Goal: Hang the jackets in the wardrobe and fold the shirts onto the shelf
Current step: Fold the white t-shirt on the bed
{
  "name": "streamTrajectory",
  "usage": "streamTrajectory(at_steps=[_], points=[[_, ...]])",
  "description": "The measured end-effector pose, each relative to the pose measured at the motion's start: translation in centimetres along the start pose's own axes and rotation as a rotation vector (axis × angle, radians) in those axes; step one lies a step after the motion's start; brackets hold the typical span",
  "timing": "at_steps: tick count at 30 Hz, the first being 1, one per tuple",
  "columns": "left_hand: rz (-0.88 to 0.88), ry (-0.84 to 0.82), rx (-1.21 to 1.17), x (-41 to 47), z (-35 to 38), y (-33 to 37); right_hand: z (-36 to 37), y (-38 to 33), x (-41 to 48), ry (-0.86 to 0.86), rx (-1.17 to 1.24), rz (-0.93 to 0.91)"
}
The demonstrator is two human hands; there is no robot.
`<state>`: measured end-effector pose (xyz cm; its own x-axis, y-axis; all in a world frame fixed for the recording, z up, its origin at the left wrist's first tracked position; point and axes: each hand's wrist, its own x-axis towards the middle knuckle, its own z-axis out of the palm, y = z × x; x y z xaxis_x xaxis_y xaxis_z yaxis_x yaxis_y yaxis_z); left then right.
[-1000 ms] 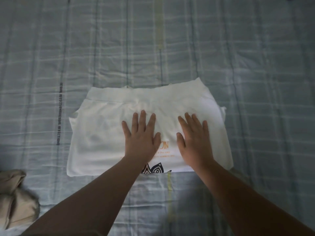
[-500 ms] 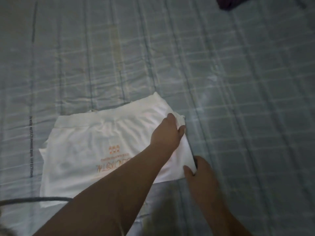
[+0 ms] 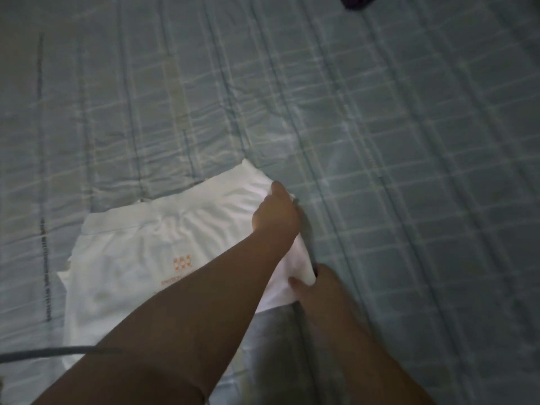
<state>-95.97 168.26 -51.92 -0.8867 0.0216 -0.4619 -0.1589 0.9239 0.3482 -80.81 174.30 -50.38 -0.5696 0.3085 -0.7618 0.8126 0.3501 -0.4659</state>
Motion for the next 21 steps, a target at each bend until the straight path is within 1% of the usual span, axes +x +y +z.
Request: streamTrajectory(at_steps=[4,8,10,14,18,21], points=[[0.078,0.055,-0.108,-0.8,-2.1,-1.8,1.2,-1.2,-0.8,-0.075,0.080,-0.021],[0.101,0.091,-0.293,-1.6,-6.0,-4.9,3.4,-3.2,-3.5,0.073,0.049,-0.177],[0.093,0.101,-0.373,-1.9,-8.0,-7.4,5.2,-4.5,-5.3,0.098,0.070,-0.225],[0.109,0.126,-0.496,-3.0,-12.0,-14.2,10.1,-7.1,-9.1,0.076,0.016,-0.336],[0.088,0.074,-0.602,-4.6,-15.7,-21.9,15.7,-9.8,-12.1,0.048,-0.108,-0.416],[0.066,0.069,-0.683,-5.4,-18.0,-28.3,20.2,-12.1,-14.2,0.007,-0.195,-0.488]])
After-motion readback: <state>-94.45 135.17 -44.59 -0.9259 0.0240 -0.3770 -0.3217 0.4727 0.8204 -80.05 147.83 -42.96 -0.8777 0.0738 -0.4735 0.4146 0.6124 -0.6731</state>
